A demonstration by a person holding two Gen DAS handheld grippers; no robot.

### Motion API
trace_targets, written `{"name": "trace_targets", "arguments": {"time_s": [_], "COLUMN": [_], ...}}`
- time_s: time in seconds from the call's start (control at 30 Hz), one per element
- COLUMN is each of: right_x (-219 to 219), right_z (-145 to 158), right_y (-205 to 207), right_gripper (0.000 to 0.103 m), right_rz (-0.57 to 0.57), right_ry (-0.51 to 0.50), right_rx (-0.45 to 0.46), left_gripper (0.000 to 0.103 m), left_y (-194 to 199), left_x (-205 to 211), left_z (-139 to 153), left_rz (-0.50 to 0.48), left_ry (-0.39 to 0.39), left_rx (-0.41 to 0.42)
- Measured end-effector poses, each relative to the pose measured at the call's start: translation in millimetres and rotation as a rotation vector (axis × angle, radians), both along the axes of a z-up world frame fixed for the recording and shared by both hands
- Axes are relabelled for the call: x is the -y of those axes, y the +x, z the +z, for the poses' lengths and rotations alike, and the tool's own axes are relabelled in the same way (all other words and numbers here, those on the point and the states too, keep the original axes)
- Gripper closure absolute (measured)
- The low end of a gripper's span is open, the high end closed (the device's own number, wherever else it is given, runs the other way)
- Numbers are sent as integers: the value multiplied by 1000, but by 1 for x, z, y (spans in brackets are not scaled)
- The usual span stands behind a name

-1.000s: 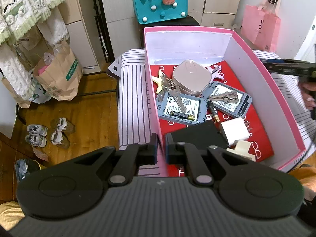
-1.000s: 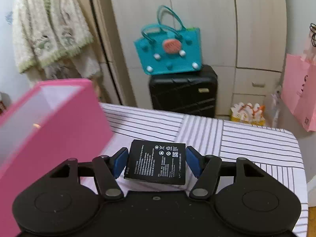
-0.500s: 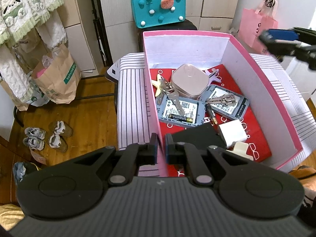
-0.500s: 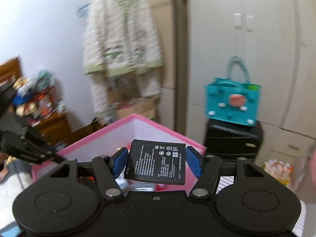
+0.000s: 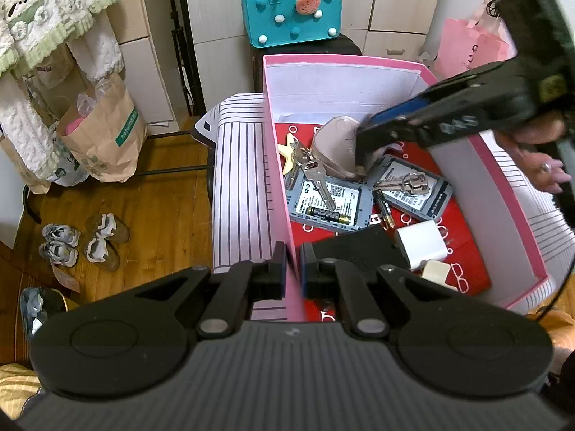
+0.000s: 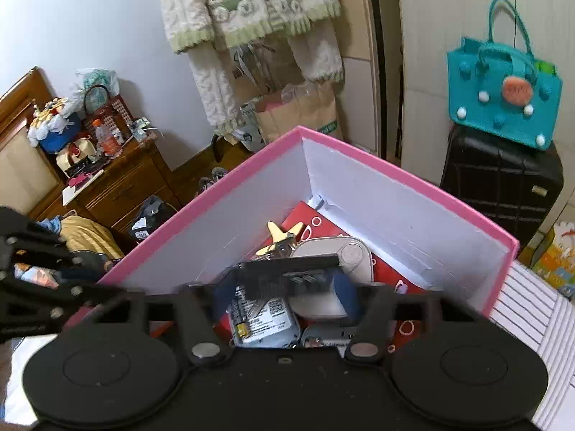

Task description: Organize rigid objects

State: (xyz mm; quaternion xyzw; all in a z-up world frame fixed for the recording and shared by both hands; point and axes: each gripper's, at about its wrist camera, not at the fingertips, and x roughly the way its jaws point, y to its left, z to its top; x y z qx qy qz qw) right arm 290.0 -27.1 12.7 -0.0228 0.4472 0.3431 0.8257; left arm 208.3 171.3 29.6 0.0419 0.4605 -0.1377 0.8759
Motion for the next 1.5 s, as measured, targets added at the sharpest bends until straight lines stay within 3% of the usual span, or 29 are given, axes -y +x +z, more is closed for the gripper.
{"name": "trace_targets", "arguments": {"time_s": [0.07, 0.23, 0.4, 0.67, 0.87, 0.93, 0.97, 1.07, 1.17, 1.23, 1.3, 1.37, 1.5], "right_x": [-4, 10, 38, 67, 85, 91, 94, 105, 120, 136, 156, 166, 167], "right_z": [-5, 1, 17, 32, 41, 42, 42, 43, 46, 45, 40, 35, 31], "right_y": [8, -2, -39, -80, -102, -108, -111, -125, -141, -150, -166, -175, -185], "right_gripper": [66, 65, 61, 54, 35, 14, 10, 7, 7, 7, 7, 7, 7], "right_rz": [-18, -76, -106, -152, -116, -170, -218, -314, -355, -390, -436, -444, -474], "right_ry": [-8, -7, 39, 53, 62, 38, 10, -96, -118, -72, 105, 209, 163], "right_rx": [-13, 58, 132, 176, 150, 119, 110, 170, 231, 185, 131, 86, 94], "left_gripper": [96, 96, 96, 96, 93, 93, 93, 93, 89, 88, 83, 80, 76], "left_y": [0, -1, -1, -12, -35, -40, -42, -51, -61, -71, -81, -90, -107], "left_x": [0, -1, -4, -1, 3, 4, 5, 11, 17, 24, 33, 40, 57], "left_z": [0, 1, 0, 9, 23, 25, 27, 35, 41, 42, 41, 41, 43], "left_rz": [1, 5, 6, 50, 100, 119, 120, 135, 145, 147, 152, 152, 143], "left_ry": [-1, -8, -21, -11, 47, 43, 34, 25, 11, 3, -1, -31, -60], "left_rx": [0, 0, 4, 27, 137, 137, 138, 156, 183, 211, 241, 252, 270]}}
